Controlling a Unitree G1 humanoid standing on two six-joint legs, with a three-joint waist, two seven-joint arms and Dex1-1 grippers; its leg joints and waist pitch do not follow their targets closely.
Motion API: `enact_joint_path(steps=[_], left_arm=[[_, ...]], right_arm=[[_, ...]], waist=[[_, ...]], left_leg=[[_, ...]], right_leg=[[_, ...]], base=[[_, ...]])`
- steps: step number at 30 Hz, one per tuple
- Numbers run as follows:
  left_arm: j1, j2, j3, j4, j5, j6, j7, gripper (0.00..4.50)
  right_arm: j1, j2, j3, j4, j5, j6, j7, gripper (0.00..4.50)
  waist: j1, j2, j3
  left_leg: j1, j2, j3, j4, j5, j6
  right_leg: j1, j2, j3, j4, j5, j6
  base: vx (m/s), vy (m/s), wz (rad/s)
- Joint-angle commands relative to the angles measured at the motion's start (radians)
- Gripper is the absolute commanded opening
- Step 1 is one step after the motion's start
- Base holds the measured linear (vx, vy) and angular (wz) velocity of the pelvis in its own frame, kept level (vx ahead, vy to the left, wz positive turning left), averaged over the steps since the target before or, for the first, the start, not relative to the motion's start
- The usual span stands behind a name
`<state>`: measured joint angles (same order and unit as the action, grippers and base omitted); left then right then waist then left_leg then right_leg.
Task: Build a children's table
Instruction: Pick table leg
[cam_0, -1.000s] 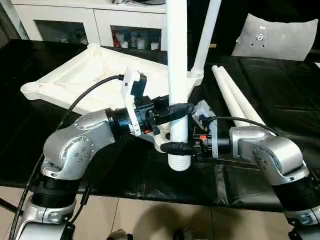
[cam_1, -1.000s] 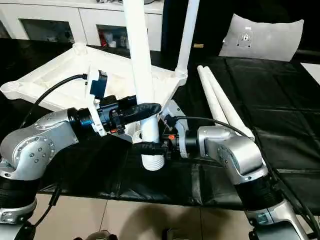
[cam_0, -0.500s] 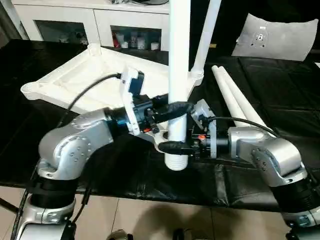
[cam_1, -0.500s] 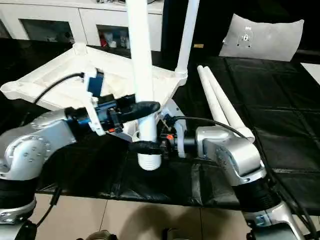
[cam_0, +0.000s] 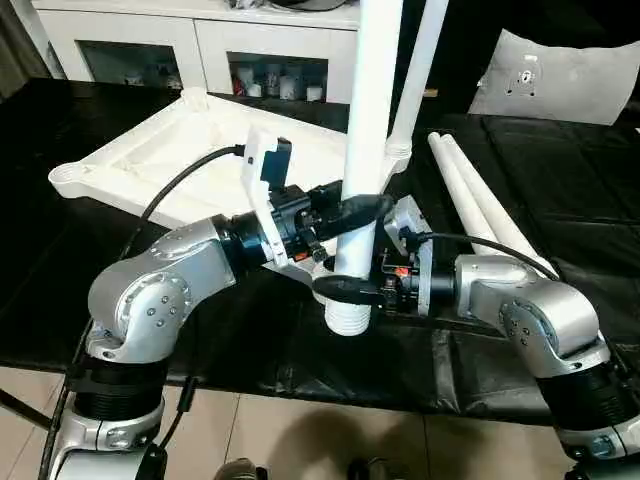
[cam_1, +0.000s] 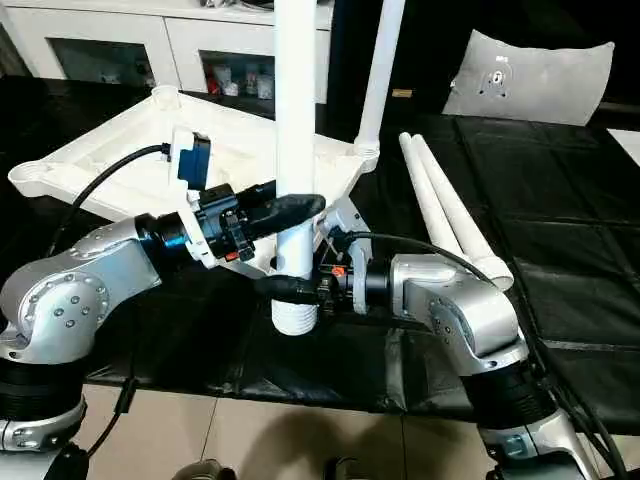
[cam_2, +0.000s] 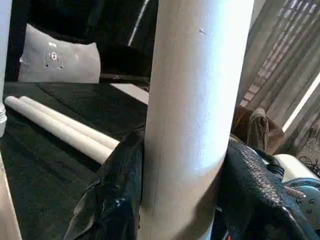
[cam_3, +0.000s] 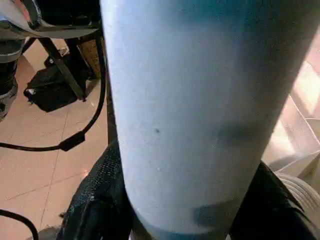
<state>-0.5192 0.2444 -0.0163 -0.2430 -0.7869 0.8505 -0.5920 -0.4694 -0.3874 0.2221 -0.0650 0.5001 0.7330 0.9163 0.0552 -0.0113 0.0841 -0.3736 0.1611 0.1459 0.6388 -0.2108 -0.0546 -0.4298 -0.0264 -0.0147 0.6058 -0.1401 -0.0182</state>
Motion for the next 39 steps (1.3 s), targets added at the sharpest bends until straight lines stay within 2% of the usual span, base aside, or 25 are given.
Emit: enact_joint_path(steps=[1, 4, 8, 11, 13, 16, 19, 23, 24, 25, 26, 27, 28, 29, 30, 32, 34, 36, 37, 38, 39], left_arm=[[-0.017, -0.024, -0.042, -0.08, -0.082, 0.009, -0.09, 2.53], [0.01, 0.012, -0.048, -0.071, -0.065, -0.007, -0.136, 2.53], [0.068, 0.045, -0.071, -0.068, -0.039, -0.038, -0.194, 2.53], [0.167, 0.027, -0.09, -0.058, -0.038, -0.083, -0.244, 2.53], [0.176, 0.027, -0.096, -0.055, -0.031, -0.092, -0.247, 2.53], [0.224, 0.023, -0.138, -0.039, 0.009, -0.143, -0.272, 2.53], [0.239, 0.014, -0.142, -0.027, 0.022, -0.171, -0.275, 2.53], [0.258, -0.04, -0.11, 0.002, 0.064, -0.267, -0.24, 2.64], [0.268, -0.081, -0.079, 0.015, 0.04, -0.285, -0.214, 2.83], [0.279, -0.126, -0.048, 0.021, 0.012, -0.308, -0.192, 3.01], [0.282, -0.14, -0.039, 0.022, 0.004, -0.316, -0.185, 3.01], [0.291, -0.175, -0.012, 0.023, -0.05, -0.31, -0.17, 3.01], [0.308, -0.211, 0.007, 0.021, -0.105, -0.304, -0.159, 3.14], [0.308, -0.211, 0.007, 0.021, -0.105, -0.304, -0.159, 3.14], [0.328, -0.219, -0.012, 0.014, -0.103, -0.305, -0.163, 3.42], [0.347, -0.215, -0.051, 0.01, -0.057, -0.314, -0.178, 3.51], [0.351, -0.22, -0.055, 0.014, -0.04, -0.322, -0.178, 3.75], [0.356, -0.241, -0.044, 0.018, -0.027, -0.342, -0.162, 3.85], [0.357, -0.244, -0.043, 0.018, -0.027, -0.344, -0.159, 3.97], [0.357, -0.258, -0.028, 0.02, -0.041, -0.349, -0.15, 3.97], [0.356, -0.294, 0.01, 0.02, -0.088, -0.358, -0.12, 4.18]], right_arm=[[0.006, 0.001, 0.028, 0.035, -0.06, -0.009, -0.042, 1.91], [0.022, -0.017, 0.045, 0.028, -0.077, -0.049, -0.016, 1.91], [0.062, -0.024, 0.055, 0.013, -0.091, -0.085, -0.013, 1.91], [0.127, -0.019, 0.043, -0.022, -0.088, -0.113, -0.028, 1.91], [0.132, -0.018, 0.042, -0.025, -0.088, -0.117, -0.031, 1.91], [0.159, -0.016, 0.04, -0.037, -0.096, -0.142, -0.045, 1.91], [0.172, -0.016, 0.042, -0.047, -0.096, -0.147, -0.049, 1.91], [0.185, -0.013, 0.04, -0.056, -0.105, -0.154, -0.053, 1.91], [0.188, -0.01, 0.037, -0.058, -0.104, -0.154, -0.055, 1.91], [0.19, -0.01, 0.035, -0.06, -0.102, -0.154, -0.054, 1.91], [0.19, -0.01, 0.034, -0.061, -0.101, -0.153, -0.053, 1.91], [0.192, -0.01, 0.032, -0.062, -0.099, -0.153, -0.051, 1.91], [0.193, -0.009, 0.031, -0.063, -0.097, -0.155, -0.046, 1.91], [0.193, -0.009, 0.031, -0.063, -0.097, -0.155, -0.046, 1.91], [0.194, -0.009, 0.033, -0.065, -0.097, -0.157, -0.041, 1.91], [0.192, -0.009, 0.036, -0.071, -0.093, -0.159, -0.039, 1.91], [0.191, -0.01, 0.038, -0.072, -0.09, -0.161, -0.039, 1.91], [0.19, -0.004, 0.031, -0.073, -0.083, -0.163, -0.044, 1.91], [0.19, -0.003, 0.029, -0.073, -0.082, -0.163, -0.045, 1.91], [0.19, 0.007, 0.017, -0.074, -0.072, -0.162, -0.053, 1.91], [0.19, 0.028, -0.009, -0.077, -0.046, -0.152, -0.07, 1.91]], waist=[[0.003, 0.0, -0.081], [0.002, -0.001, -0.08], [0.001, 0.001, -0.079], [-0.002, 0.001, -0.075], [-0.004, -0.001, -0.073], [-0.009, -0.002, -0.069], [-0.012, -0.003, -0.069], [-0.022, 0.001, -0.072], [-0.023, 0.003, -0.073], [-0.025, 0.0, -0.071], [-0.025, 0.0, -0.07], [-0.026, -0.006, -0.071], [-0.025, -0.005, -0.072], [-0.025, -0.006, -0.071], [-0.025, -0.007, -0.069], [-0.026, -0.007, -0.066], [-0.028, -0.009, -0.067], [-0.029, -0.01, -0.068], [-0.029, -0.007, -0.065], [-0.03, -0.007, -0.066], [-0.031, -0.012, -0.067]], left_leg=[[0.001, 0.037, -0.006, -0.073, -0.121, 0.008], [0.003, 0.038, -0.006, -0.074, -0.13, 0.006], [0.003, 0.04, -0.006, -0.077, -0.14, 0.007], [0.003, 0.042, -0.006, -0.081, -0.163, 0.006], [0.002, 0.042, -0.007, -0.082, -0.178, 0.008], [0.006, 0.039, -0.008, -0.081, -0.218, 0.009], [0.005, 0.038, -0.01, -0.082, -0.223, 0.011], [0.002, 0.043, -0.012, -0.086, -0.224, 0.013], [0.001, 0.044, -0.012, -0.086, -0.226, 0.015], [0.002, 0.044, -0.011, -0.086, -0.234, 0.017], [0.003, 0.043, -0.01, -0.085, -0.239, 0.017], [0.002, 0.041, -0.009, -0.084, -0.242, 0.019], [0.002, 0.04, -0.007, -0.08, -0.233, 0.019], [0.001, 0.041, -0.007, -0.081, -0.232, 0.021], [0.006, 0.041, -0.007, -0.081, -0.244, 0.025], [0.006, 0.042, -0.009, -0.084, -0.259, 0.03], [0.006, 0.041, -0.009, -0.082, -0.261, 0.027], [0.008, 0.041, -0.01, -0.082, -0.263, 0.024], [0.009, 0.041, -0.011, -0.083, -0.269, 0.023], [0.009, 0.041, -0.011, -0.083, -0.269, 0.022], [0.008, 0.043, -0.011, -0.084, -0.268, 0.022]], right_leg=[[0.066, -0.078, 0.032, -0.077, -0.407, -0.134], [0.063, -0.079, 0.032, -0.079, -0.434, -0.118], [0.061, -0.079, 0.033, -0.081, -0.437, -0.115], [0.058, -0.078, 0.033, -0.085, -0.465, -0.108], [0.058, -0.079, 0.033, -0.088, -0.489, -0.099], [0.051, -0.079, 0.03, -0.102, -0.59, -0.062], [0.049, -0.079, 0.029, -0.106, -0.61, -0.047], [0.052, -0.079, 0.026, -0.106, -0.569, -0.06], [0.055, -0.079, 0.025, -0.103, -0.544, -0.073], [0.055, -0.08, 0.025, -0.105, -0.541, -0.081], [0.055, -0.08, 0.025, -0.106, -0.545, -0.085], [0.057, -0.081, 0.025, -0.109, -0.559, -0.085], [0.057, -0.084, 0.026, -0.106, -0.56, -0.093], [0.057, -0.084, 0.026, -0.109, -0.565, -0.096], [0.051, -0.079, 0.025, -0.113, -0.582, -0.088], [0.05, -0.078, 0.023, -0.117, -0.626, -0.06], [0.05, -0.08, 0.021, -0.121, -0.653, -0.043], [0.049, -0.079, 0.019, -0.122, -0.662, -0.033], [0.047, -0.079, 0.019, -0.124, -0.666, -0.032], [0.048, -0.08, 0.018, -0.124, -0.665, -0.033], [0.05, -0.081, 0.016, -0.124, -0.651, -0.043]], base=[[0.0, 0.0, 0.0], [0.0, 0.0, 0.0], [0.0, 0.0, 0.0], [0.0, 0.0, 0.0], [0.0, 0.0, 0.0], [0.0, 0.0, 0.0], [0.0, 0.0, 0.0], [0.0, 0.0, 0.0], [0.0, 0.0, 0.0], [0.0, 0.0, 0.0], [0.0, 0.0, 0.0], [0.0, 0.0, 0.0], [0.0, 0.0, 0.0], [0.0, 0.0, 0.0], [0.0, 0.0, 0.0], [0.0, 0.0, 0.0], [0.0, 0.0, 0.0], [0.0, 0.0, 0.0], [0.0, 0.0, 0.0], [0.0, 0.0, 0.0], [0.0, 0.0, 0.0]])
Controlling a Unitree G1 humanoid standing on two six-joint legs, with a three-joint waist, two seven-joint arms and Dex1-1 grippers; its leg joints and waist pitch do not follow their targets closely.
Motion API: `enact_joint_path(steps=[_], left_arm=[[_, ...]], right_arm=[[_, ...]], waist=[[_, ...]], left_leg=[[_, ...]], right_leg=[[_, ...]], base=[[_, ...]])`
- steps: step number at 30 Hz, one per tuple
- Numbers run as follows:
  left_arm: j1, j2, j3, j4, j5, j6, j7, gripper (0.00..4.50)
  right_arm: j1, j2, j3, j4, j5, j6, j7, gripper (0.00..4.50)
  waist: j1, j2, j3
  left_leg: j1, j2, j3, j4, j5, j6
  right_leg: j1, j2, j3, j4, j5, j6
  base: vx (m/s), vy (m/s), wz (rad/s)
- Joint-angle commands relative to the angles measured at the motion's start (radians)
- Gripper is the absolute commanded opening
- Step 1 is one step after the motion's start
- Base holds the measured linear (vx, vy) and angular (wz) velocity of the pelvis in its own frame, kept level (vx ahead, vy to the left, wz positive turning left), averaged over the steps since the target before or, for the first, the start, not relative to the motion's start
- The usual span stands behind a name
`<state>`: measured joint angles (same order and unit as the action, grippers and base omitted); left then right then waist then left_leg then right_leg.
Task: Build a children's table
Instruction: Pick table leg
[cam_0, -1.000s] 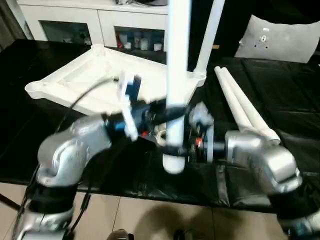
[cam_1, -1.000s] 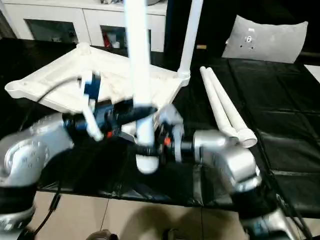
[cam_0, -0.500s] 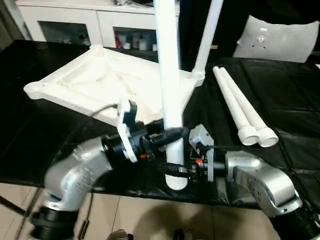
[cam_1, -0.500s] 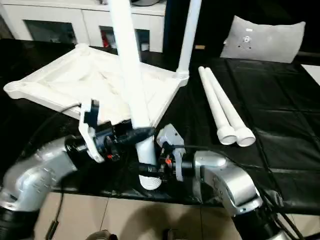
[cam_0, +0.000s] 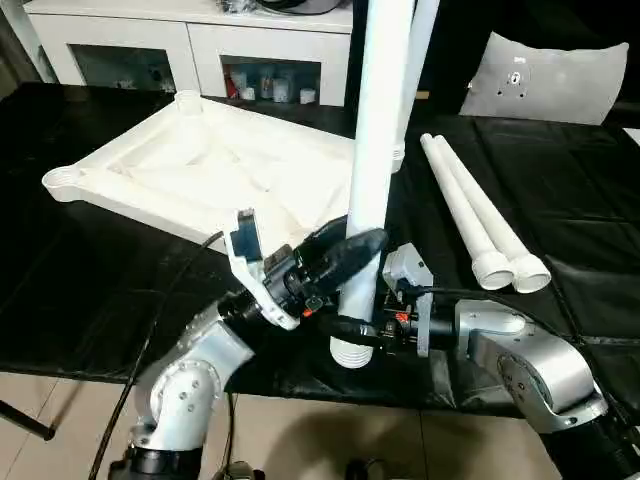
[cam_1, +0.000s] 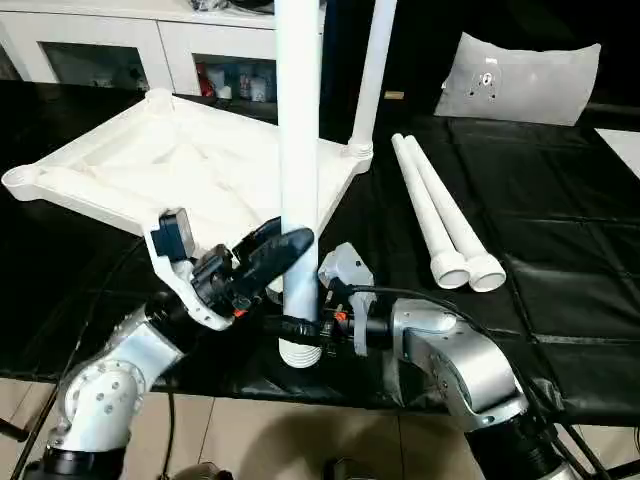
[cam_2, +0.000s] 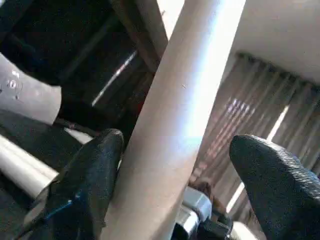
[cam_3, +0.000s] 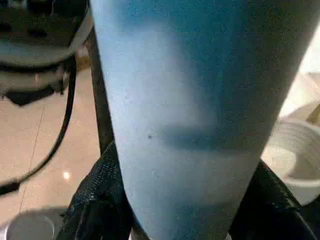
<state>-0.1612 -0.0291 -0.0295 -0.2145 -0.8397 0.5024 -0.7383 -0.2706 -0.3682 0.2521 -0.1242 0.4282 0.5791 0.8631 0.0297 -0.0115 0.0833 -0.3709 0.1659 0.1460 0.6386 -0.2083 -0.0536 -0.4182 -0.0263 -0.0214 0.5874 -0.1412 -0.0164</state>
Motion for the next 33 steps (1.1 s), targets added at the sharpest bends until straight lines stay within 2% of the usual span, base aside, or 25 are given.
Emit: enact_joint_path(steps=[1, 5, 8, 9, 10, 11, 12, 13, 14, 15, 16, 17, 19, 20, 21, 22, 24, 27, 29, 30, 31, 32, 33], left_arm=[[-0.002, -0.021, 0.023, -0.009, -0.035, -0.01, 0.026, 4.27], [-0.015, -0.07, 0.099, -0.025, -0.122, -0.047, 0.117, 4.49], [-0.041, -0.089, 0.165, -0.037, -0.179, -0.059, 0.174, 4.5], [-0.041, -0.089, 0.165, -0.037, -0.18, -0.059, 0.174, 4.5], [-0.071, -0.063, 0.179, -0.026, -0.132, -0.048, 0.222, 4.5], [-0.071, -0.063, 0.179, -0.026, -0.132, -0.048, 0.222, 4.5], [-0.101, -0.002, 0.141, -0.004, -0.008, -0.021, 0.266, 4.5], [-0.114, 0.024, 0.116, 0.007, 0.052, -0.01, 0.289, 4.5], [-0.138, 0.079, 0.06, 0.029, 0.153, 0.018, 0.336, 4.5], [-0.144, 0.094, 0.045, 0.035, 0.179, 0.026, 0.347, 4.5], [-0.161, 0.133, -0.002, 0.044, 0.244, 0.035, 0.352, 4.5], [-0.161, 0.134, -0.003, 0.043, 0.244, 0.035, 0.351, 4.5], [-0.177, 0.161, -0.048, 0.003, 0.236, 0.048, 0.32, 4.5], [-0.181, 0.167, -0.06, -0.015, 0.228, 0.054, 0.311, 4.5], [-0.184, 0.17, -0.068, -0.032, 0.222, 0.059, 0.305, 4.5], [-0.186, 0.172, -0.079, -0.051, 0.223, 0.064, 0.296, 4.5], [-0.19, 0.18, -0.096, -0.074, 0.233, 0.071, 0.287, 4.5], [-0.199, 0.208, -0.139, -0.099, 0.292, 0.068, 0.288, 4.5], [-0.202, 0.208, -0.137, -0.086, 0.32, 0.059, 0.31, 4.5], [-0.202, 0.208, -0.136, -0.082, 0.325, 0.057, 0.315, 4.5], [-0.195, 0.199, -0.096, -0.037, 0.365, 0.026, 0.375, 4.5], [-0.195, 0.199, -0.096, -0.037, 0.365, 0.026, 0.375, 4.5], [-0.184, 0.195, -0.062, -0.019, 0.374, 0.008, 0.409, 4.5]], right_arm=[[-0.008, 0.009, -0.039, -0.018, 0.026, 0.002, -0.017, 1.91], [-0.01, 0.051, -0.085, -0.027, 0.06, 0.007, -0.062, 1.91], [-0.015, 0.073, -0.094, -0.031, 0.053, -0.007, -0.093, 1.91], [-0.015, 0.073, -0.094, -0.031, 0.052, -0.007, -0.093, 1.91], [-0.021, 0.085, -0.09, -0.037, 0.03, -0.02, -0.117, 1.91], [-0.021, 0.085, -0.09, -0.037, 0.03, -0.02, -0.117, 1.91], [-0.027, 0.089, -0.078, -0.044, 0.008, -0.027, -0.133, 1.91], [-0.03, 0.087, -0.07, -0.045, -0.006, -0.033, -0.139, 1.91], [-0.035, 0.086, -0.055, -0.044, -0.03, -0.045, -0.149, 1.91], [-0.037, 0.086, -0.051, -0.043, -0.035, -0.048, -0.152, 1.91], [-0.041, 0.091, -0.045, -0.037, -0.05, -0.054, -0.165, 1.91], [-0.041, 0.091, -0.045, -0.036, -0.051, -0.054, -0.166, 1.91], [-0.045, 0.097, -0.041, -0.025, -0.071, -0.064, -0.19, 1.91], [-0.045, 0.099, -0.042, -0.02, -0.076, -0.066, -0.199, 1.91], [-0.046, 0.1, -0.044, -0.016, -0.08, -0.067, -0.205, 1.91], [-0.047, 0.102, -0.047, -0.012, -0.085, -0.068, -0.213, 1.91], [-0.047, 0.105, -0.051, -0.007, -0.093, -0.071, -0.225, 1.91], [-0.044, 0.111, -0.056, -0.004, -0.104, -0.079, -0.245, 1.91], [-0.039, 0.119, -0.063, -0.006, -0.106, -0.082, -0.258, 1.91], [-0.038, 0.121, -0.064, -0.007, -0.106, -0.083, -0.261, 1.91], [-0.024, 0.15, -0.093, -0.016, -0.105, -0.085, -0.312, 1.91], [-0.024, 0.15, -0.093, -0.016, -0.105, -0.085, -0.312, 1.91], [-0.014, 0.172, -0.12, -0.026, -0.099, -0.076, -0.354, 1.91]], waist=[[-0.005, -0.01, -0.067], [-0.006, -0.006, -0.067], [-0.004, 0.0, -0.067], [-0.004, 0.0, -0.068], [-0.003, -0.002, -0.068], [-0.003, -0.001, -0.067], [-0.002, -0.003, -0.067], [0.0, 0.001, -0.066], [-0.002, -0.002, -0.068], [0.001, 0.002, -0.068], [0.0, 0.005, -0.067], [-0.002, 0.004, -0.068], [0.003, 0.007, -0.074], [0.003, 0.004, -0.075], [0.004, 0.009, -0.075], [0.004, 0.009, -0.076], [0.005, 0.007, -0.076], [0.006, 0.008, -0.075], [0.005, 0.009, -0.076], [0.004, 0.014, -0.072], [0.004, 0.013, -0.071], [0.003, 0.015, -0.069], [0.001, 0.017, -0.069]], left_leg=[[0.004, 0.038, -0.011, -0.084, -0.268, 0.022], [0.004, 0.04, -0.012, -0.087, -0.27, 0.021], [0.006, 0.043, -0.011, -0.09, -0.269, 0.017], [0.007, 0.045, -0.009, -0.09, -0.269, 0.015], [0.008, 0.045, -0.009, -0.091, -0.268, 0.015], [0.011, 0.047, -0.009, -0.092, -0.271, 0.012], [0.015, 0.045, -0.008, -0.09, -0.273, 0.012], [0.018, 0.047, -0.011, -0.094, -0.274, 0.009], [0.012, 0.048, -0.013, -0.097, -0.266, 0.007], [0.014, 0.049, -0.016, -0.097, -0.264, 0.003], [0.015, 0.045, -0.016, -0.097, -0.263, 0.002], [0.014, 0.045, -0.015, -0.097, -0.262, 0.001], [0.011, 0.048, -0.013, -0.096, -0.221, -0.008], [0.01, 0.049, -0.011, -0.096, -0.208, -0.006], [0.01, 0.049, -0.011, -0.097, -0.203, -0.007], [0.008, 0.049, -0.009, -0.096, -0.19, -0.003], [0.007, 0.048, -0.007, -0.094, -0.18, 0.003], [0.01, 0.049, -0.006, -0.095, -0.169, 0.009], [0.007, 0.048, -0.006, -0.095, -0.162, 0.009], [0.006, 0.048, -0.007, -0.097, -0.174, 0.005], [0.006, 0.048, -0.008, -0.097, -0.181, 0.001], [0.005, 0.047, -0.008, -0.099, -0.188, -0.001], [0.006, 0.045, -0.007, -0.098, -0.202, -0.005]], right_leg=[[0.04, -0.082, 0.022, -0.105, -0.643, -0.049], [0.042, -0.081, 0.02, -0.101, -0.608, -0.058], [0.046, -0.082, 0.015, -0.099, -0.571, -0.072], [0.046, -0.082, 0.012, -0.099, -0.55, -0.079], [0.048, -0.084, 0.01, -0.1, -0.548, -0.075], [0.043, -0.082, 0.01, -0.099, -0.547, -0.074], [0.043, -0.083, 0.01, -0.1, -0.548, -0.071], [0.042, -0.082, 0.01, -0.097, -0.548, -0.058], [0.048, -0.084, 0.011, -0.093, -0.538, -0.044], [0.047, -0.085, 0.011, -0.09, -0.533, -0.036], [0.046, -0.087, 0.011, -0.09, -0.537, -0.033], [0.047, -0.087, 0.012, -0.091, -0.538, -0.032], [0.053, -0.093, 0.015, -0.083, -0.467, -0.074], [0.056, -0.093, 0.016, -0.078, -0.419, -0.099], [0.057, -0.094, 0.016, -0.075, -0.401, -0.11], [0.059, -0.094, 0.017, -0.071, -0.362, -0.131], [0.062, -0.094, 0.018, -0.068, -0.337, -0.149], [0.061, -0.093, 0.018, -0.07, -0.345, -0.147], [0.064, -0.094, 0.018, -0.068, -0.341, -0.148], [0.062, -0.092, 0.017, -0.071, -0.349, -0.146], [0.063, -0.093, 0.017, -0.071, -0.356, -0.145], [0.061, -0.093, 0.018, -0.072, -0.363, -0.143], [0.059, -0.093, 0.017, -0.076, -0.387, -0.138]], base=[[0.0, 0.0, 0.0], [0.0, 0.0, 0.0], [0.0, 0.0, 0.0], [0.0, 0.0, 0.0], [0.0, 0.0, 0.0], [0.0, 0.0, 0.0], [0.0, 0.0, 0.0], [0.0, 0.0, 0.0], [0.0, 0.0, 0.0], [0.0, 0.0, 0.0], [0.0, 0.0, 0.0], [0.0, 0.0, 0.0], [0.0, 0.0, 0.0], [0.0, 0.0, 0.0], [0.0, 0.0, 0.0], [0.0, 0.0, 0.0], [0.0, 0.0, 0.0], [0.0, 0.0, 0.0], [0.0, 0.0, 0.0], [0.0, 0.0, 0.0], [0.0, 0.0, 0.0], [0.0, 0.0, 0.0], [0.0, 0.0, 0.0]])
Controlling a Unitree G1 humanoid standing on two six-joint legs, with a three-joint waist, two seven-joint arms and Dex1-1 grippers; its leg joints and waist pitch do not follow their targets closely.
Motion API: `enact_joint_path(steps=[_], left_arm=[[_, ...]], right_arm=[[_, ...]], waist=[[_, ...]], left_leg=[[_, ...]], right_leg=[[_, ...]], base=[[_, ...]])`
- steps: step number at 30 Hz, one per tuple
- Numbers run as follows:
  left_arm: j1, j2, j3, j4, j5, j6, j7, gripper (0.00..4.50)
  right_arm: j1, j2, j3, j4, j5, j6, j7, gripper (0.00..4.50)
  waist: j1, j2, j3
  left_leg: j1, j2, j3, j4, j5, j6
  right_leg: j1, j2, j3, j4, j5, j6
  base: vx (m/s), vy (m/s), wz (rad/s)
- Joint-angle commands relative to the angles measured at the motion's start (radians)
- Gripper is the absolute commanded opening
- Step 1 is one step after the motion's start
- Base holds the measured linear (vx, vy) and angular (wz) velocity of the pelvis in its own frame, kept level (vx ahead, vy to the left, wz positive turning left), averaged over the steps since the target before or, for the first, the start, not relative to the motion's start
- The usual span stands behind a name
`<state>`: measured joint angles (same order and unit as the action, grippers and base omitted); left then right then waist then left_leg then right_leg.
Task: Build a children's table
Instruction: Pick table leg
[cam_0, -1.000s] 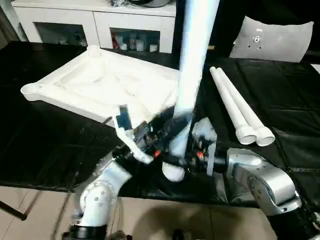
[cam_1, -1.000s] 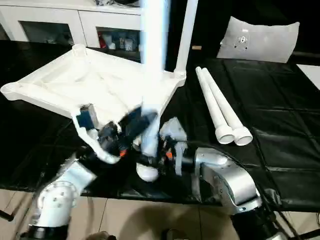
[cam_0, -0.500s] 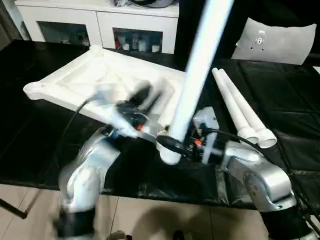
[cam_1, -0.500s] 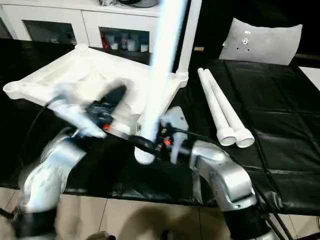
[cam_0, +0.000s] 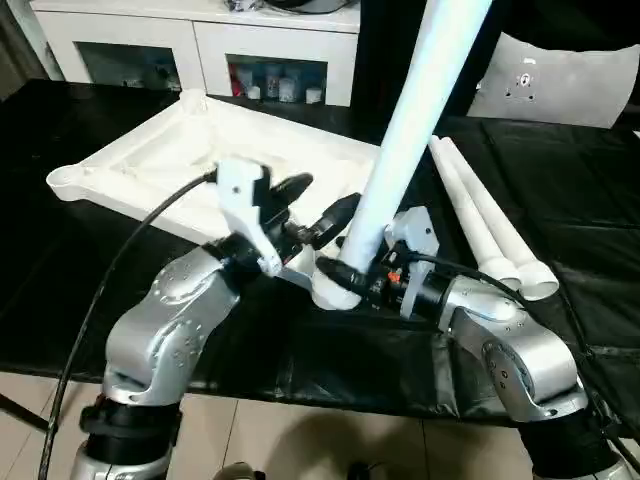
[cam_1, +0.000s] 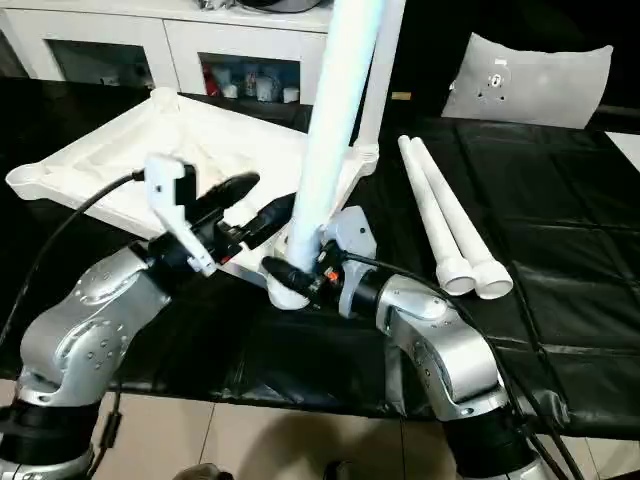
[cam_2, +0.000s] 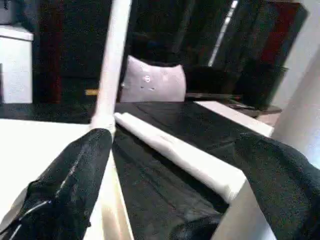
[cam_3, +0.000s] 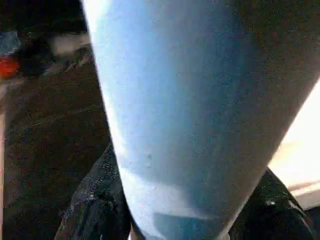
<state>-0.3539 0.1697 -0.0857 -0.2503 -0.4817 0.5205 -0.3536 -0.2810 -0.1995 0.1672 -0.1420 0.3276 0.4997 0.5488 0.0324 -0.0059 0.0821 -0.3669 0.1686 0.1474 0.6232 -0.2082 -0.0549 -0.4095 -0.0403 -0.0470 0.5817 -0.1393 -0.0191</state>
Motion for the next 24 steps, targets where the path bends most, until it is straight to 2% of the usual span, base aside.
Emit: enact_joint_path(steps=[1, 2, 3, 4, 5, 7, 8, 9, 10, 11, 12, 13, 14, 15, 17, 19, 22, 24], left_arm=[[0.017, -0.007, 0.017, 0.026, 0.019, -0.022, 0.045, 4.5], [0.038, -0.01, 0.052, 0.027, 0.025, -0.042, 0.078, 4.5], [0.053, -0.013, 0.074, 0.024, 0.03, -0.052, 0.098, 4.5], [0.08, -0.015, 0.108, 0.019, 0.033, -0.049, 0.131, 4.5], [0.08, -0.015, 0.108, 0.019, 0.033, -0.049, 0.131, 4.5], [0.141, -0.008, 0.152, -0.006, 0.037, -0.02, 0.171, 4.5], [0.224, 0.003, 0.178, -0.053, 0.054, 0.012, 0.189, 4.5], [0.259, 0.004, 0.182, -0.073, 0.082, 0.015, 0.212, 4.5], [0.268, 0.004, 0.183, -0.079, 0.09, 0.016, 0.219, 4.5], [0.316, 0.003, 0.186, -0.104, 0.138, 0.015, 0.261, 4.5], [0.32, 0.002, 0.186, -0.106, 0.143, 0.015, 0.265, 4.5], [0.36, 0.001, 0.185, -0.126, 0.154, -0.002, 0.273, 4.5], [0.36, 0.001, 0.185, -0.126, 0.154, -0.002, 0.273, 4.5], [0.36, 0.001, 0.185, -0.126, 0.154, -0.002, 0.273, 4.5], [0.391, 0.014, 0.179, -0.142, 0.145, -0.021, 0.256, 4.5], [0.406, 0.005, 0.19, -0.155, 0.124, -0.056, 0.241, 4.5], [0.4, 0.017, 0.175, -0.166, 0.151, -0.038, 0.242, 4.5], [0.39, 0.006, 0.178, -0.167, 0.153, -0.034, 0.248, 4.5]], right_arm=[[0.001, 0.017, -0.053, -0.015, 0.007, 0.011, -0.067, 1.91], [0.01, 0.039, -0.089, -0.031, 0.017, 0.034, -0.117, 1.91], [0.015, 0.052, -0.111, -0.04, 0.024, 0.049, -0.149, 1.91], [0.025, 0.073, -0.148, -0.057, 0.032, 0.07, -0.202, 1.91], [0.025, 0.073, -0.148, -0.057, 0.032, 0.07, -0.202, 1.91], [0.048, 0.112, -0.211, -0.095, 0.053, 0.095, -0.285, 1.91], [0.084, 0.134, -0.236, -0.159, 0.063, 0.117, -0.328, 1.91], [0.101, 0.135, -0.228, -0.187, 0.044, 0.105, -0.334, 1.91], [0.106, 0.134, -0.224, -0.195, 0.037, 0.101, -0.336, 1.91], [0.13, 0.116, -0.188, -0.235, -0.029, 0.068, -0.338, 1.91], [0.133, 0.113, -0.183, -0.238, -0.036, 0.064, -0.338, 1.91], [0.152, 0.103, -0.153, -0.276, -0.031, 0.053, -0.307, 1.91], [0.152, 0.103, -0.153, -0.276, -0.031, 0.053, -0.307, 1.91], [0.152, 0.103, -0.153, -0.276, -0.031, 0.053, -0.307, 1.91], [0.175, 0.124, -0.169, -0.303, 0.016, 0.042, -0.31, 1.91], [0.203, 0.125, -0.177, -0.309, -0.015, 0.035, -0.349, 1.91], [0.244, 0.119, -0.183, -0.308, -0.007, 0.078, -0.351, 1.91], [0.257, 0.122, -0.187, -0.311, 0.005, 0.114, -0.355, 1.91]], waist=[[-0.003, 0.006, -0.069], [0.0, 0.018, -0.066], [-0.006, 0.013, -0.065], [-0.008, 0.016, -0.063], [-0.011, 0.014, -0.063], [-0.01, 0.016, -0.063], [-0.01, 0.021, -0.063], [-0.01, 0.019, -0.065], [-0.012, 0.022, -0.065], [-0.012, 0.022, -0.064], [-0.013, 0.024, -0.064], [-0.012, 0.022, -0.06], [-0.011, 0.028, -0.055], [-0.011, 0.024, -0.049], [-0.013, 0.026, -0.045], [-0.014, 0.027, -0.045], [-0.014, 0.029, -0.045], [-0.017, 0.025, -0.045]], left_leg=[[0.002, 0.042, -0.009, -0.084, -0.208, -0.006], [0.004, 0.042, -0.012, -0.085, -0.212, -0.009], [0.001, 0.042, -0.011, -0.087, -0.217, -0.01], [0.002, 0.041, -0.012, -0.088, -0.225, -0.015], [0.004, 0.038, -0.012, -0.087, -0.241, -0.015], [0.006, 0.037, -0.009, -0.086, -0.229, -0.013], [0.004, 0.04, -0.012, -0.089, -0.23, -0.016], [0.002, 0.042, -0.013, -0.09, -0.218, -0.016], [0.0, 0.044, -0.013, -0.093, -0.215, -0.011], [0.001, 0.044, -0.011, -0.092, -0.211, -0.008], [0.0, 0.043, -0.012, -0.092, -0.213, -0.008], [0.002, 0.04, -0.009, -0.092, -0.239, -0.005], [0.003, 0.041, -0.012, -0.094, -0.259, -0.003], [0.008, 0.039, -0.01, -0.094, -0.298, -0.001], [0.011, 0.035, -0.016, -0.095, -0.341, -0.003], [0.01, 0.036, -0.018, -0.097, -0.351, -0.01], [0.01, 0.036, -0.021, -0.099, -0.368, -0.016], [0.005, 0.032, -0.021, -0.099, -0.36, -0.01]], right_leg=[[0.052, -0.079, 0.041, -0.072, -0.405, -0.126], [0.049, -0.08, 0.041, -0.071, -0.407, -0.124], [0.05, -0.077, 0.041, -0.072, -0.4, -0.122], [0.049, -0.074, 0.04, -0.073, -0.41, -0.113], [0.048, -0.072, 0.037, -0.076, -0.438, -0.097], [0.043, -0.071, 0.041, -0.078, -0.428, -0.086], [0.043, -0.071, 0.039, -0.074, -0.418, -0.086], [0.046, -0.072, 0.04, -0.072, -0.394, -0.086], [0.044, -0.068, 0.038, -0.071, -0.374, -0.083], [0.043, -0.067, 0.039, -0.072, -0.361, -0.082], [0.044, -0.066, 0.039, -0.071, -0.359, -0.083], [0.04, -0.066, 0.039, -0.078, -0.399, -0.074], [0.038, -0.069, 0.038, -0.081, -0.428, -0.068], [0.03, -0.067, 0.037, -0.092, -0.499, -0.046], [0.024, -0.069, 0.034, -0.103, -0.584, -0.01], [0.022, -0.067, 0.032, -0.105, -0.597, 0.006], [0.022, -0.065, 0.033, -0.102, -0.566, 0.008], [0.026, -0.066, 0.033, -0.101, -0.565, 0.011]], base=[[0.0, 0.0, 0.0], [0.0, 0.0, 0.0], [0.0, 0.0, 0.0], [0.0, 0.0, 0.0], [0.0, 0.0, 0.0], [0.0, 0.0, 0.0], [0.0, 0.0, 0.0], [0.0, 0.0, 0.0], [0.0, 0.0, 0.0], [0.0, 0.0, 0.0], [0.0, 0.0, 0.0], [0.0, 0.0, 0.0], [0.0, 0.0, 0.0], [0.0, 0.0, 0.0], [0.0, 0.0, 0.0], [0.0, 0.0, 0.0], [0.0, 0.0, 0.0], [0.0, 0.0, 0.0]])
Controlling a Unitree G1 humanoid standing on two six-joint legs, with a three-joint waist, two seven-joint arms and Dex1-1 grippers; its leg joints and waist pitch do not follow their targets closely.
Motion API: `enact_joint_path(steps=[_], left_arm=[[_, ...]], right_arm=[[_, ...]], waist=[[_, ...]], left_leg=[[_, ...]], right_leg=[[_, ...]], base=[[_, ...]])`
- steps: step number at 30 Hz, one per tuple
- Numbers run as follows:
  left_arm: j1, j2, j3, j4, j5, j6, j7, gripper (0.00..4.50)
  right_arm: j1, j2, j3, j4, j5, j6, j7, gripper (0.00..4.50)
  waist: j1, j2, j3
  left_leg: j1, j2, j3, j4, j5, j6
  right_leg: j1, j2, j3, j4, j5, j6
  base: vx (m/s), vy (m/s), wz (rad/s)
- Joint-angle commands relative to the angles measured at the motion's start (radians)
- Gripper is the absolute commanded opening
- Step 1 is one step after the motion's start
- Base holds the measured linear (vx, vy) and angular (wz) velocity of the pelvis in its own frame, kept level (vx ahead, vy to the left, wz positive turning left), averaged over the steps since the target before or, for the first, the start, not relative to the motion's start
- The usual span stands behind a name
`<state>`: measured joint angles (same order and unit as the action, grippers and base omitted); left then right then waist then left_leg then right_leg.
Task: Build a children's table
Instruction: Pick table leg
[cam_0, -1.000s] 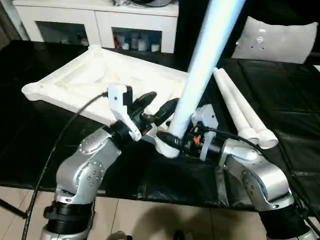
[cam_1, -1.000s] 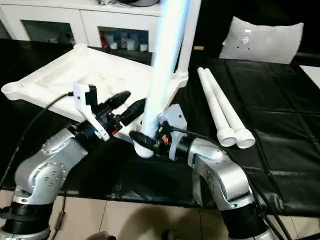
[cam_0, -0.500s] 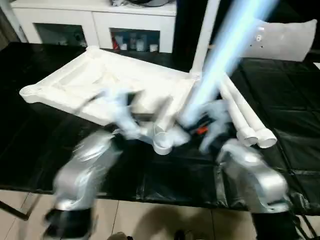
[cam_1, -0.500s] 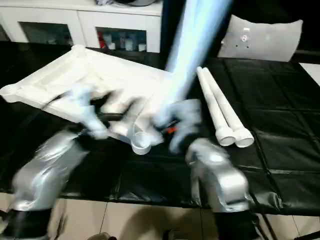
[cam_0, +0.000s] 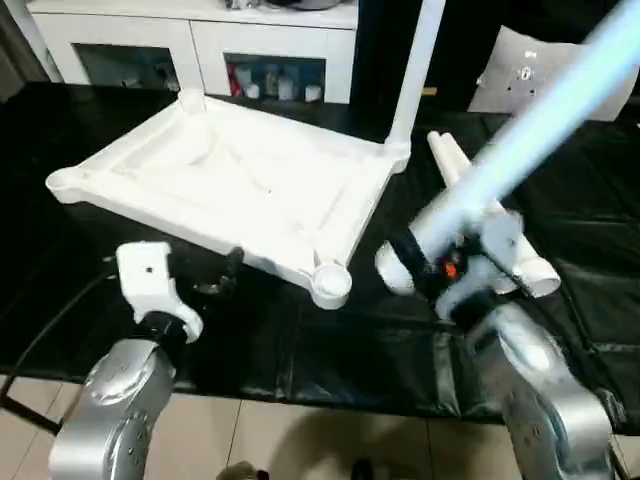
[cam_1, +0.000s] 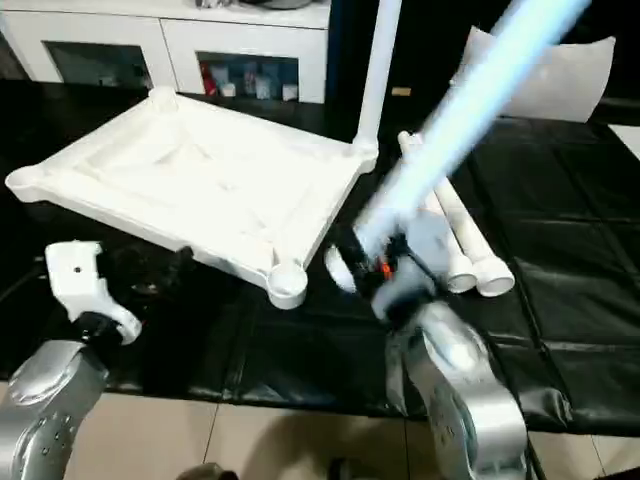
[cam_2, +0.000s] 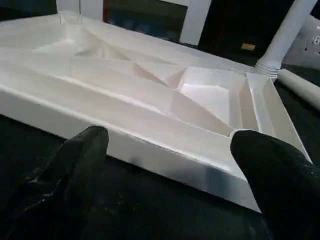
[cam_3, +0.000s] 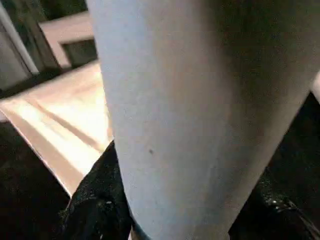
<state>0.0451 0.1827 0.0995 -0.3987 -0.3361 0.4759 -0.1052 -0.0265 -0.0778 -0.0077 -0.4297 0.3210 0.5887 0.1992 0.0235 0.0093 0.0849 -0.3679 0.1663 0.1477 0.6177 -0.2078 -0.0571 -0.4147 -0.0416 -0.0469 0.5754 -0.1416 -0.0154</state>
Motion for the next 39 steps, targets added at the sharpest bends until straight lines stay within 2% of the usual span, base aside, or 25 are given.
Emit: enact_joint_path(steps=[1, 3, 4, 7, 8, 9, 10, 11, 14, 18, 24, 26, 27, 28, 29, 30, 31, 32, 33, 34, 35, 36, 37, 38, 39], left_arm=[[-0.021, -0.02, 0.003, -0.017, -0.005, 0.031, 0.013, 4.5], [-0.022, -0.021, 0.003, -0.017, -0.005, 0.032, 0.013, 4.5], [-0.029, -0.017, -0.004, -0.012, 0.006, 0.027, 0.014, 4.5], [-0.028, 0.004, -0.038, -0.016, 0.049, 0.009, 0.016, 4.5], [-0.026, 0.005, -0.041, -0.019, 0.055, 0.004, 0.019, 4.5], [-0.025, 0.005, -0.041, -0.019, 0.056, 0.004, 0.02, 4.5], [-0.015, -0.01, -0.036, -0.037, 0.044, 0.022, 0.032, 4.5], [-0.014, -0.011, -0.036, -0.041, 0.043, 0.029, 0.032, 4.5], [-0.005, -0.009, -0.042, -0.059, 0.049, 0.039, 0.023, 4.5], [0.003, -0.003, -0.046, -0.068, 0.06, 0.03, 0.021, 4.5], [0.011, 0.001, -0.026, -0.086, 0.05, 0.005, 0.01, 4.5], [0.008, 0.007, -0.03, -0.087, 0.056, 0.003, 0.004, 4.5], [0.007, 0.007, -0.031, -0.088, 0.052, 0.005, -0.001, 4.5], [0.006, 0.007, -0.032, -0.089, 0.051, 0.007, -0.003, 4.5], [0.004, 0.008, -0.033, -0.089, 0.053, 0.008, -0.003, 4.5], [0.004, 0.007, -0.034, -0.089, 0.054, 0.01, -0.004, 4.5], [0.004, 0.008, -0.035, -0.09, 0.055, 0.01, -0.005, 4.5], [0.003, 0.009, -0.04, -0.089, 0.055, 0.009, -0.009, 4.5], [0.004, 0.011, -0.047, -0.088, 0.057, 0.009, -0.013, 4.5], [0.003, 0.011, -0.05, -0.088, 0.057, 0.009, -0.014, 4.5], [0.003, 0.011, -0.05, -0.088, 0.057, 0.009, -0.014, 4.5], [0.003, 0.007, -0.05, -0.087, 0.054, 0.008, -0.014, 4.5], [0.004, 0.004, -0.056, -0.09, 0.058, 0.006, -0.013, 4.5], [0.006, 0.004, -0.059, -0.091, 0.058, 0.003, -0.016, 4.5], [0.007, 0.002, -0.06, -0.091, 0.055, 0.002, -0.019, 4.5]], right_arm=[[0.009, -0.006, -0.009, -0.022, 0.008, 0.031, -0.001, 1.91], [0.01, -0.007, -0.008, -0.022, 0.008, 0.031, -0.001, 1.91], [0.014, -0.003, -0.011, -0.014, 0.011, 0.042, -0.006, 1.91], [0.015, -0.017, 0.004, 0.007, -0.039, -0.005, -0.028, 1.91], [0.014, -0.03, 0.014, 0.01, -0.062, -0.026, -0.031, 1.91], [0.014, -0.03, 0.014, 0.01, -0.062, -0.026, -0.031, 1.91], [0.01, -0.028, 0.009, 0.015, -0.061, -0.022, -0.037, 1.91], [0.009, -0.024, 0.005, 0.015, -0.056, -0.016, -0.038, 1.91], [0.006, -0.02, -0.003, 0.019, -0.039, 0.012, -0.033, 1.91], [0.024, 0.003, -0.013, 0.029, -0.003, 0.043, -0.037, 1.91], [0.026, 0.014, 0.001, 0.023, 0.002, 0.005, -0.019, 1.91], [0.023, 0.005, 0.015, 0.022, 0.0, 0.001, -0.006, 1.91], [0.023, 0.001, 0.02, 0.02, -0.002, 0.003, -0.003, 1.91], [0.022, -0.003, 0.027, 0.02, -0.004, 0.0, 0.003, 1.91], [0.021, -0.005, 0.032, 0.019, -0.006, -0.003, 0.007, 1.91], [0.021, -0.006, 0.034, 0.018, -0.007, -0.004, 0.009, 1.91], [0.022, -0.006, 0.036, 0.016, -0.008, -0.005, 0.009, 1.91], [0.023, -0.009, 0.041, 0.015, -0.011, -0.007, 0.01, 1.91], [0.024, -0.018, 0.052, 0.014, -0.019, -0.013, 0.018, 1.91], [0.024, -0.023, 0.058, 0.015, -0.026, -0.019, 0.026, 1.91], [0.024, -0.023, 0.058, 0.015, -0.026, -0.019, 0.026, 1.91], [0.022, -0.029, 0.062, 0.016, -0.033, -0.021, 0.028, 1.91], [0.016, -0.038, 0.064, 0.019, -0.039, -0.026, 0.032, 1.91], [0.013, -0.04, 0.062, 0.021, -0.039, -0.025, 0.031, 1.91], [0.009, -0.039, 0.056, 0.021, -0.035, -0.022, 0.031, 1.91]], waist=[[-0.008, 0.016, -0.047], [0.002, 0.006, -0.05], [0.001, 0.013, -0.055], [0.059, -0.023, -0.048], [0.059, -0.016, -0.046], [0.04, 0.001, -0.046], [0.016, 0.028, -0.059], [-0.014, 0.039, -0.062], [-0.019, 0.044, -0.053], [-0.036, 0.03, -0.022], [-0.05, 0.023, -0.015], [-0.061, 0.025, -0.003], [-0.076, 0.032, 0.005], [-0.068, 0.064, 0.019], [-0.034, 0.07, 0.02], [0.016, 0.061, 0.017], [0.002, 0.006, -0.011], [-0.001, -0.035, -0.027], [0.034, -0.029, -0.002], [0.057, -0.009, -0.011], [0.069, 0.0, -0.01], [0.072, 0.009, -0.022], [0.07, 0.052, -0.043], [0.047, 0.051, -0.042], [-0.002, 0.083, -0.059]], left_leg=[[0.005, 0.032, -0.019, -0.091, -0.358, 0.0], [-0.006, 0.019, -0.009, -0.078, -0.295, 0.05], [0.031, 0.014, 0.028, -0.022, -0.25, 0.052], [-0.01, -0.014, -0.019, 0.049, -0.195, 0.076], [-0.011, -0.017, -0.032, 0.034, -0.181, 0.066], [-0.062, -0.003, -0.065, -0.059, -0.105, 0.118], [0.027, 0.025, -0.062, -0.085, -0.165, 0.152], [0.03, 0.041, -0.075, -0.09, -0.16, 0.179], [0.011, 0.048, -0.074, -0.106, -0.29, 0.094], [0.041, 0.019, -0.067, -0.123, -0.673, -0.04], [0.056, 0.01, -0.067, -0.112, -0.693, -0.026], [0.061, 0.011, -0.073, -0.113, -0.728, -0.021], [0.068, 0.017, -0.075, -0.129, -0.808, -0.02], [0.031, 0.052, -0.063, -0.215, -0.964, -0.026], [-0.039, 0.072, -0.048, -0.254, -1.043, -0.017], [-0.009, 0.088, -0.01, -0.236, -1.007, 0.062], [0.116, 0.046, -0.008, -0.099, -0.782, 0.058], [0.117, -0.015, 0.006, -0.004, -0.555, 0.062], [0.029, -0.059, -0.024, 0.1, -0.183, 0.131], [-0.043, -0.04, -0.061, 0.108, -0.092, 0.133], [-0.042, -0.03, -0.071, 0.091, -0.083, 0.122], [-0.027, -0.026, -0.065, 0.032, -0.063, 0.124], [0.033, -0.005, -0.06, -0.044, 0.021, 0.133], [0.051, 0.014, -0.084, -0.072, 0.005, 0.183], [0.174, 0.11, -0.196, -0.099, -0.019, 0.3]], right_leg=[[0.03, -0.073, 0.037, -0.096, -0.581, 0.001], [0.041, -0.111, 0.064, -0.101, -0.658, -0.019], [-0.002, -0.098, 0.138, -0.142, -0.784, 0.006], [0.058, -0.138, 0.304, -0.15, -0.885, 0.0], [0.061, -0.115, 0.301, -0.143, -0.863, -0.015], [0.078, -0.086, 0.186, -0.093, -0.653, -0.096], [-0.008, -0.003, 0.111, -0.056, -0.466, -0.119], [-0.002, 0.002, 0.069, -0.02, -0.239, -0.145], [0.022, -0.026, 0.051, -0.017, -0.114, -0.129], [0.02, -0.051, 0.042, -0.075, -0.425, -0.023], [0.034, -0.088, 0.029, -0.104, -0.617, 0.009], [0.041, -0.085, 0.006, -0.121, -0.757, 0.039], [0.057, -0.06, -0.039, -0.127, -0.743, 0.053], [0.114, -0.022, -0.077, -0.013, -0.548, 0.03], [0.175, -0.029, -0.07, 0.162, -0.35, 0.016], [0.147, -0.032, -0.034, 0.186, -0.283, 0.015], [0.07, -0.083, 0.061, 0.031, -0.731, 0.03], [0.083, -0.099, 0.087, -0.049, -0.917, 0.051], [0.133, -0.155, 0.192, -0.152, -1.201, -0.035], [0.204, -0.188, 0.207, -0.127, -1.055, -0.084], [0.198, -0.172, 0.201, -0.117, -0.953, -0.118], [0.211, -0.11, 0.157, -0.094, -0.705, -0.187], [0.181, -0.046, 0.082, -0.064, -0.459, -0.194], [0.158, -0.009, 0.059, -0.039, -0.373, -0.174], [0.033, 0.007, 0.015, 0.102, -0.313, -0.099]], base=[[0.0, 0.0, 0.0], [0.0, 0.0, 0.0], [0.0, 0.0, 0.0], [0.004, 0.058, -0.32], [0.007, 0.109, -0.57], [0.004, 0.164, -0.42], [0.027, 0.196, 0.0], [0.027, 0.196, 0.0], [-0.034, 0.167, 0.07], [-0.032, 0.054, 0.04], [0.0, 0.0, 0.0], [0.0, 0.0, 0.0], [0.0, 0.0, 0.0], [-0.041, -0.058, 0.02], [-0.041, -0.058, 0.02], [-0.009, -0.113, 0.18], [0.152, -0.199, 0.1], [0.152, -0.199, 0.1], [0.205, -0.163, 0.01], [0.155, -0.057, 0.1], [0.155, -0.057, 0.1], [0.13, -0.021, 0.22], [0.146, 0.021, 0.24], [0.146, 0.021, 0.24], [0.191, 0.035, 0.13]])
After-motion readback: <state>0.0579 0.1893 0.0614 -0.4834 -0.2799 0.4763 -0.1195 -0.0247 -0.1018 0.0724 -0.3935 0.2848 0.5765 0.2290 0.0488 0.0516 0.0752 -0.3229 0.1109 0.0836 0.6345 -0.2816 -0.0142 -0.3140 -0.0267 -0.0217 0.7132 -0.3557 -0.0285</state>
